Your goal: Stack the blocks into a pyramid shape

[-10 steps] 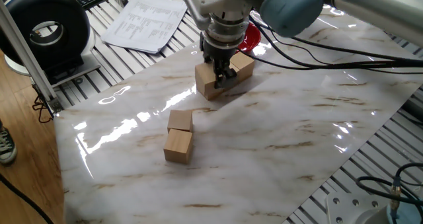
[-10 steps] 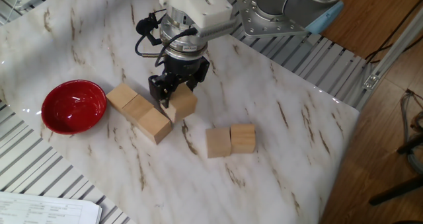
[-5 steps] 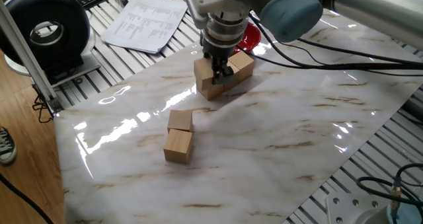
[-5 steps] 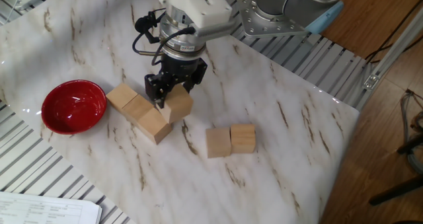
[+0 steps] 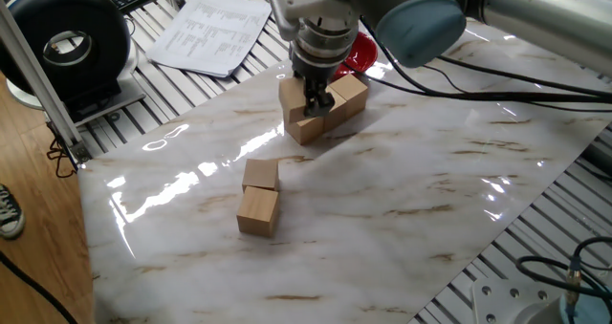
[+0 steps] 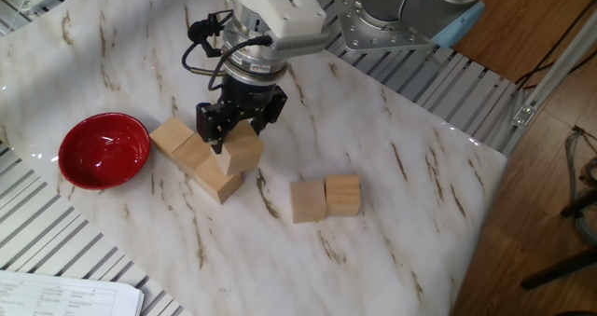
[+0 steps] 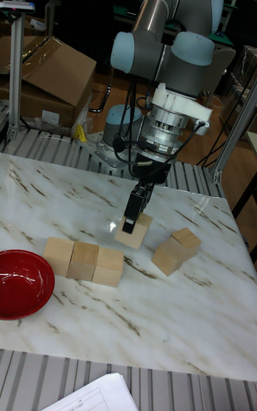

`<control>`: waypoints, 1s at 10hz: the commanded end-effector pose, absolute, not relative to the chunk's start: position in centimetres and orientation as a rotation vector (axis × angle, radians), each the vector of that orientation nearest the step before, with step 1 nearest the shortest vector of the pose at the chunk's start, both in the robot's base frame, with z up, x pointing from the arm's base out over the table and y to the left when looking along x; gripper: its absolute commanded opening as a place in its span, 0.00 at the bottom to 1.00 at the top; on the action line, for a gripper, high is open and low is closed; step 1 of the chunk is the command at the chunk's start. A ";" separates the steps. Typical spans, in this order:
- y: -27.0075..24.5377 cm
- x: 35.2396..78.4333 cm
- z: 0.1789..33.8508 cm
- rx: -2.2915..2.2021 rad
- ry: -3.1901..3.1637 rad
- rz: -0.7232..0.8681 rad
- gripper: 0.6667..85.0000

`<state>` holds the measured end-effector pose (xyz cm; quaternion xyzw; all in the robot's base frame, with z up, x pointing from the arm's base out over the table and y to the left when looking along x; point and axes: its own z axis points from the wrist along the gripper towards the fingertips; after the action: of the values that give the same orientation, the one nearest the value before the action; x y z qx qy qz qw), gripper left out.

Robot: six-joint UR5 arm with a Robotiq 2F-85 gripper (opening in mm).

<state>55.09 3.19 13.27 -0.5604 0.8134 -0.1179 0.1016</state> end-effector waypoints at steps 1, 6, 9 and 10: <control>3.2 55.4 13.5 -1.627 2.403 -0.351 0.00; 2.1 55.3 14.7 -1.631 2.417 -0.339 0.00; 1.4 55.7 16.4 -1.634 2.411 -0.266 0.00; 1.1 56.3 17.4 -1.659 2.409 -0.269 0.00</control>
<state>55.64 1.58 15.67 -0.5584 0.8166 -0.1050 0.1013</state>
